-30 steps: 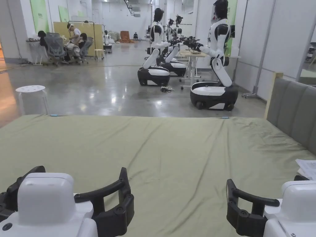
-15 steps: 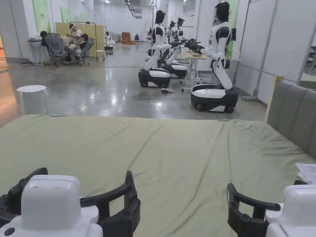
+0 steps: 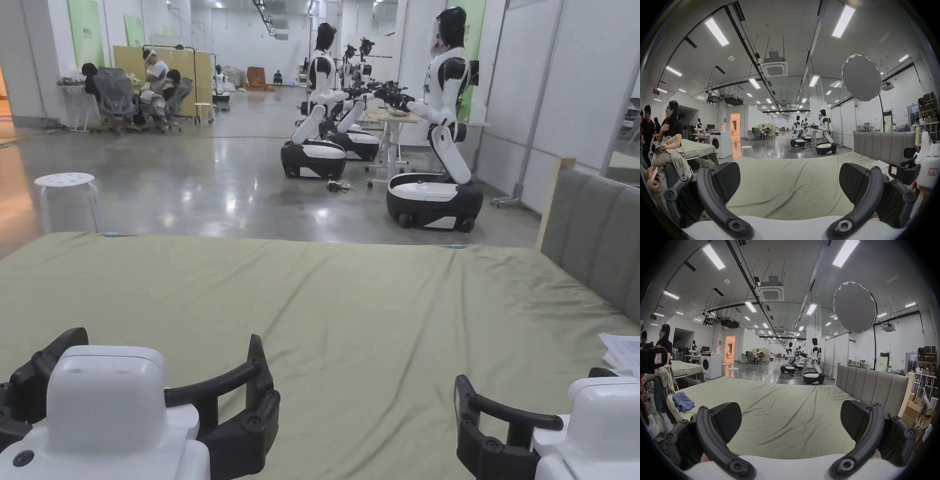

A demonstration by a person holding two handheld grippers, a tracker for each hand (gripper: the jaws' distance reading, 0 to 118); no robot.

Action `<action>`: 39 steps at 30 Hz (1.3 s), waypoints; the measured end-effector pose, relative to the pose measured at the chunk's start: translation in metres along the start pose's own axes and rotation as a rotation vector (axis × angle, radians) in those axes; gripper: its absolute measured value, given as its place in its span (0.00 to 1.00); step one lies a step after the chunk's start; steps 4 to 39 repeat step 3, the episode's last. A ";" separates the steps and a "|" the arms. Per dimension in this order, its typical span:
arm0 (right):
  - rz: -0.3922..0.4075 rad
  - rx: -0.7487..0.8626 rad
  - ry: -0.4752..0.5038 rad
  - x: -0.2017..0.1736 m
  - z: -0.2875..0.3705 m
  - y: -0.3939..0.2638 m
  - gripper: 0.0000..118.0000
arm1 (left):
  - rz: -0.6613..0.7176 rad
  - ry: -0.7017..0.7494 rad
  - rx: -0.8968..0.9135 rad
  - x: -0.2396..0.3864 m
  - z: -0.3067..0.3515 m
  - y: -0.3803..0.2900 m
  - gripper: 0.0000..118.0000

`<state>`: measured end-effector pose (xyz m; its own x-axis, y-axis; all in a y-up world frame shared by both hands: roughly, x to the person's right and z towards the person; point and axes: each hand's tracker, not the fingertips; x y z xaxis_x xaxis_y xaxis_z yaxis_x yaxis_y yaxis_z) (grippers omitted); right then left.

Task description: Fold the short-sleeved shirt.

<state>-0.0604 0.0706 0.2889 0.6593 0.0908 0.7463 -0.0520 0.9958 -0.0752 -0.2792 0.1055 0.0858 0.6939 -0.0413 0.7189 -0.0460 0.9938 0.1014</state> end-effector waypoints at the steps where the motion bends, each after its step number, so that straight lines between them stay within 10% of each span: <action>1: -0.001 -0.001 0.001 0.000 0.000 0.000 1.00 | 0.012 -0.018 -0.013 -0.002 -0.001 0.002 0.99; 39: -0.001 0.000 -0.003 0.001 0.000 0.000 1.00 | 0.038 -0.031 -0.073 -0.004 -0.003 0.005 1.00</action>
